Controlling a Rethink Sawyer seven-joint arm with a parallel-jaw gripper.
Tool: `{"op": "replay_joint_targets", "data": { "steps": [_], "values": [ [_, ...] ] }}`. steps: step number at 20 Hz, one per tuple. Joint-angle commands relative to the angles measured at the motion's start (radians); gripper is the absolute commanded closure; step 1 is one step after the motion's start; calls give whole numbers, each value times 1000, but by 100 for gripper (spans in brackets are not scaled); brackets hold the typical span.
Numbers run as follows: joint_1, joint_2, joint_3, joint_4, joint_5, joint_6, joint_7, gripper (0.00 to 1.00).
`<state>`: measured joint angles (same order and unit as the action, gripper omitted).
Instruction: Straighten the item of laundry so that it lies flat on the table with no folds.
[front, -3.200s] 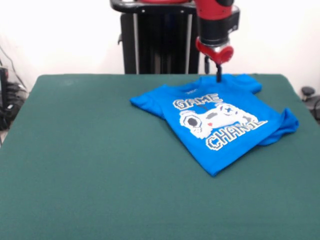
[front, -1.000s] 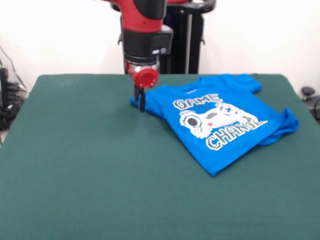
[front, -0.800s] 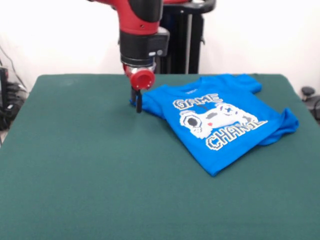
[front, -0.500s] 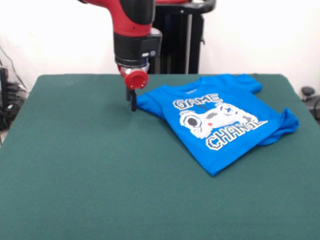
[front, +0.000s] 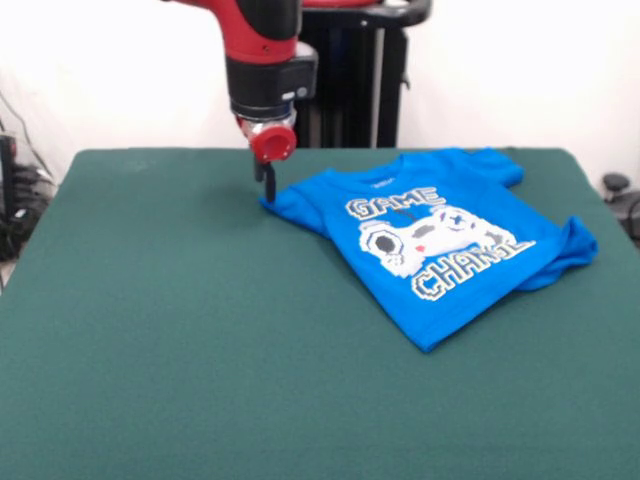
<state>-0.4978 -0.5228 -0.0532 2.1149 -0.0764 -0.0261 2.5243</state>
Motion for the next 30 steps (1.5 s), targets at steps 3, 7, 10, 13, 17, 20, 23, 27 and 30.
{"op": "replay_joint_targets", "data": {
  "steps": [3, 7, 10, 13, 17, 20, 23, 27, 30],
  "values": [
    [-3, 26, 100, 27, -22, 15, 72, 0],
    [6, 74, 106, 8, -28, -97, 108, 0],
    [13, 104, 97, -23, -26, -136, 109, 0],
    [6, 143, 106, -40, -27, -196, 125, 0],
    [-5, 172, 131, -53, -20, -260, 152, 0],
    [-12, 175, 146, -56, -17, -292, 168, 0],
    [-11, 169, 146, -62, -17, -307, 166, 0],
    [-3, 173, 135, -78, -47, -377, 153, 0],
    [10, 158, 128, -65, -44, -398, 162, 100]
  ]
}}
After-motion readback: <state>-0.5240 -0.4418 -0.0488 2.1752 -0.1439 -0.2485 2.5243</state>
